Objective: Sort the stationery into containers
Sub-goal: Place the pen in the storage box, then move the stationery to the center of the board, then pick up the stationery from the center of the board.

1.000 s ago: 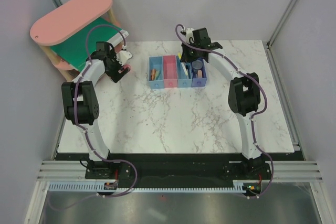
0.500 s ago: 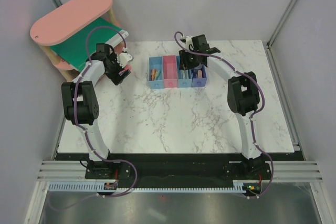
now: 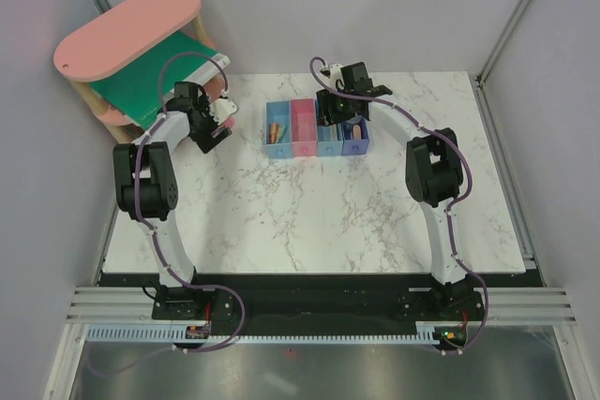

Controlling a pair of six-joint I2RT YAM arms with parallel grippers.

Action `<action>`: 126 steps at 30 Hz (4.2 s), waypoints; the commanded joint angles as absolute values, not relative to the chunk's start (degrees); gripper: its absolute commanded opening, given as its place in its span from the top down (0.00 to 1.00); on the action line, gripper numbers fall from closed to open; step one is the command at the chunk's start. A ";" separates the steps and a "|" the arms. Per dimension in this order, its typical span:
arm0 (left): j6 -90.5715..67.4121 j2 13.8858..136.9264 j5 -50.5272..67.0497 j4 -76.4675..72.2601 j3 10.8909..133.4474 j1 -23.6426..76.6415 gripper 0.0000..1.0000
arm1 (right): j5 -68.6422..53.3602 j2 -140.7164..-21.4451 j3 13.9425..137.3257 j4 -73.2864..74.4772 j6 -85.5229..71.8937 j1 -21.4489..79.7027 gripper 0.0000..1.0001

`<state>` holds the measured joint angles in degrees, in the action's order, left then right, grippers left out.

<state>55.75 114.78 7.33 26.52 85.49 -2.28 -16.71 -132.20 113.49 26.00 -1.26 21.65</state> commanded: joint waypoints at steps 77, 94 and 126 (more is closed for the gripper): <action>43.60 97.21 12.74 34.01 61.08 3.87 0.18 | -19.07 -116.46 99.23 24.87 -0.44 22.06 0.38; 30.77 87.55 13.45 19.02 47.65 3.52 0.21 | -20.04 -115.93 97.74 24.70 1.23 22.06 0.38; 29.01 89.64 15.73 9.75 47.37 2.90 0.30 | -20.83 -114.26 96.68 24.52 0.18 21.88 0.38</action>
